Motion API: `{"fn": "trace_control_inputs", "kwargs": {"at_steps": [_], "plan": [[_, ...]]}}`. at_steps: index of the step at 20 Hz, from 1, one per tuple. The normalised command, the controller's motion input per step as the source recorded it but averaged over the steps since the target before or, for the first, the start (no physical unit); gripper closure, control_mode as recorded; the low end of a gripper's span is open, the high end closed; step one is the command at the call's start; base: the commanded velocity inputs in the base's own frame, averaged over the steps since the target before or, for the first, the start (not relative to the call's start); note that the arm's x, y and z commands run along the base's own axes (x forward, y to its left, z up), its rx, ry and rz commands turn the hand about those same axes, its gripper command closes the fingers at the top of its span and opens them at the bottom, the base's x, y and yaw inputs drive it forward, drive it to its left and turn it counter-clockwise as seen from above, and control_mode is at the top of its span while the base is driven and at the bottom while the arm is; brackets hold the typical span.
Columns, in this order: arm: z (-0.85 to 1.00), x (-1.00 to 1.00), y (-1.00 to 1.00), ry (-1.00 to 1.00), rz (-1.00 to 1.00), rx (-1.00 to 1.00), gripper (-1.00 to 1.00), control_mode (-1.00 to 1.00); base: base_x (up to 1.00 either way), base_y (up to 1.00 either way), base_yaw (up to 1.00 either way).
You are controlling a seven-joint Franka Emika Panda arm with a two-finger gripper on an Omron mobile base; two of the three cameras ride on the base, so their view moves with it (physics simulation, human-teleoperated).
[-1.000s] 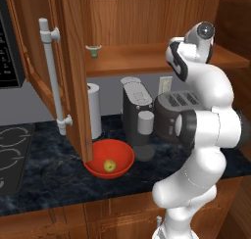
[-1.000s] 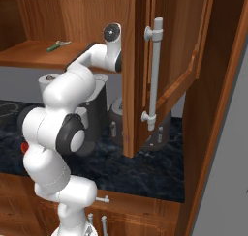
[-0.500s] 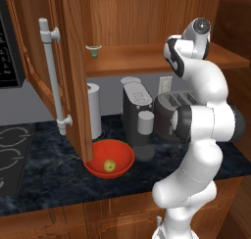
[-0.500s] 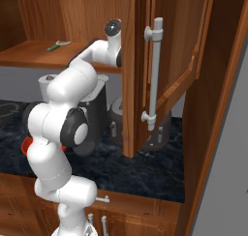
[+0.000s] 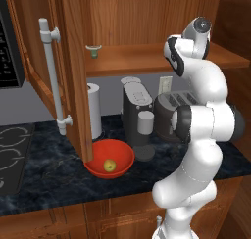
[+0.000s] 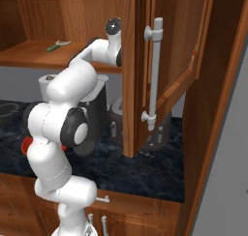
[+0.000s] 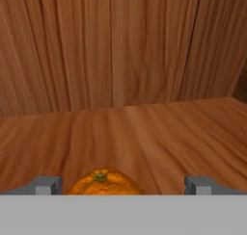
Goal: Open the cabinet. Pick the apple and tangerine from the cabinet and place them into the bowl. Then close the cabinet.
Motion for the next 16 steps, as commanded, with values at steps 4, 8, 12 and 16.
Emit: {"fn": "trace_control_inputs", "kwargs": {"at_steps": [4, 8, 12, 16], "plan": [[-0.04, 0.0, 0.01, 0.0, 0.0, 0.0, -1.0, -1.0, 0.0, 0.0, 0.0], [-0.15, 0.0, 0.03, 0.02, 0.0, 0.0, -1.0, -1.0, 0.0, 0.0, 0.0], [-0.18, 0.0, 0.0, 0.01, 0.0, 0.0, -1.0, -1.0, 0.0, 0.0, 0.0], [-0.16, 0.0, 0.01, 0.0, 0.0, 0.0, 1.0, -1.0, 0.0, 0.0, 0.0]]}}
